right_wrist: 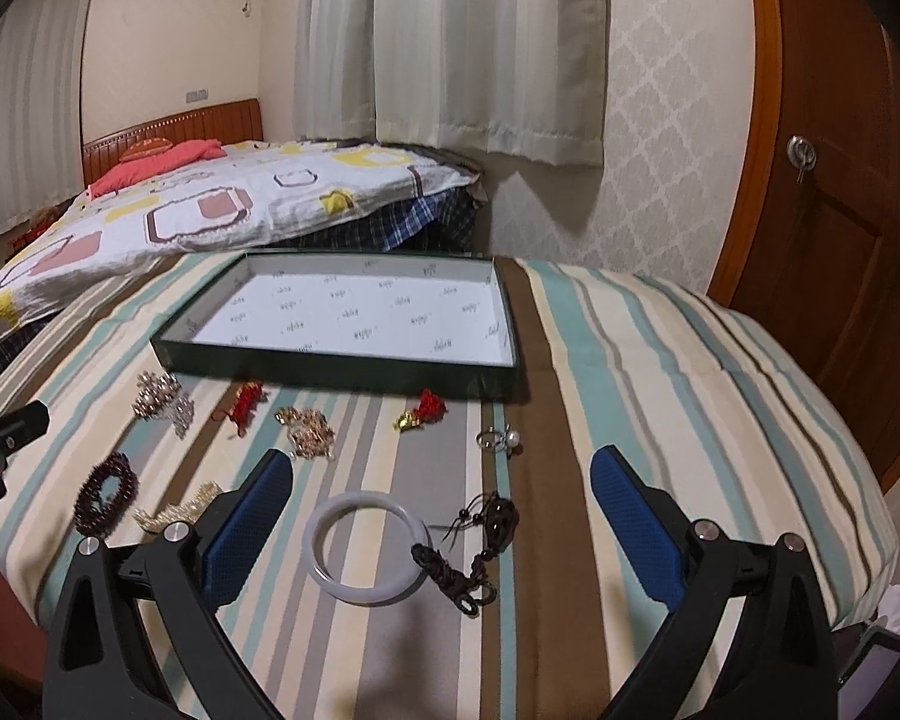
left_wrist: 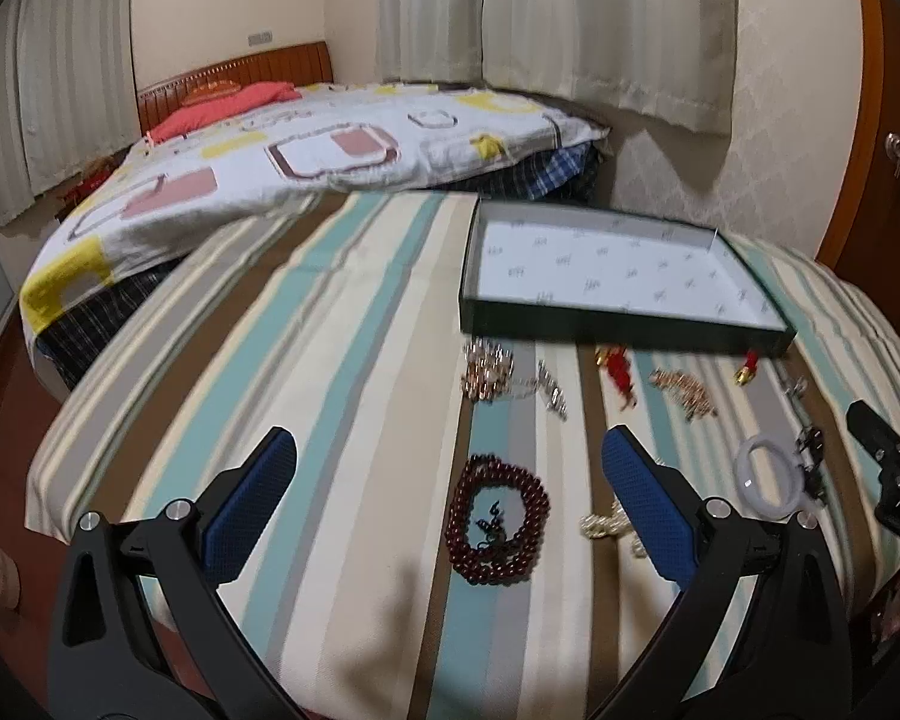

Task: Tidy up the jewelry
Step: 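Lower the left tool onto the dark red bead bracelet and close it, then carry the bead bracelet into the box with the left tool while the right grasps the black pendant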

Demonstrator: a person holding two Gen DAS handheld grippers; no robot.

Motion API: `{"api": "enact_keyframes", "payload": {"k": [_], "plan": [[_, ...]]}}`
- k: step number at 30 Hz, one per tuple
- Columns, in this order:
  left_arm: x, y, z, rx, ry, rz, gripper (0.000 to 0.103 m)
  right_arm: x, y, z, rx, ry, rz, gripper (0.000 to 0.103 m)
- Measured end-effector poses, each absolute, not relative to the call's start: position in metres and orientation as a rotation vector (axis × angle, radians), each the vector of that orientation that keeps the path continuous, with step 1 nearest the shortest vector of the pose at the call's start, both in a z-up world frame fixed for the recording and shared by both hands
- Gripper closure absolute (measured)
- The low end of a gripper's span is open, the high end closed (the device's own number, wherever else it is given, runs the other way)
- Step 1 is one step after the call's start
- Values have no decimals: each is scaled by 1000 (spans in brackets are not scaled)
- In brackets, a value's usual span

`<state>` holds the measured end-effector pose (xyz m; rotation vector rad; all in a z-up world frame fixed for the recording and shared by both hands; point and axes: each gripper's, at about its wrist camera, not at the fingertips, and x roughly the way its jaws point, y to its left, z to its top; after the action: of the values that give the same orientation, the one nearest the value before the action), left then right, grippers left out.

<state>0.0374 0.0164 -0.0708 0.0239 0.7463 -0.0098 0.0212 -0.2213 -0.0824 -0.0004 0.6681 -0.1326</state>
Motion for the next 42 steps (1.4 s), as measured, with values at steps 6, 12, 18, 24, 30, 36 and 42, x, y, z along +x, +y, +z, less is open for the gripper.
{"api": "enact_keyframes", "payload": {"k": [6, 12, 18, 24, 30, 36, 42], "plan": [[48, 17, -104, 16, 833, -23, 4, 24, -224, -100, 22, 708, -120, 6], [59, 18, -128, 22, 901, -27, 4, 28, -227, -113, 30, 741, -110, 6], [65, 16, -141, 28, 915, -54, 20, 32, -229, -121, 40, 762, -106, 6], [64, 14, -138, 40, 878, -98, 53, 35, -226, -128, 46, 782, -83, 6], [67, 12, -136, 41, 884, -112, 76, 31, -233, -124, 12, 770, -96, 6], [69, 18, -136, 9, 887, -114, 82, 30, -253, -127, 47, 784, -140, 7], [71, 19, -135, 8, 887, -110, 82, 33, -257, -130, 91, 796, -122, 38]]}}
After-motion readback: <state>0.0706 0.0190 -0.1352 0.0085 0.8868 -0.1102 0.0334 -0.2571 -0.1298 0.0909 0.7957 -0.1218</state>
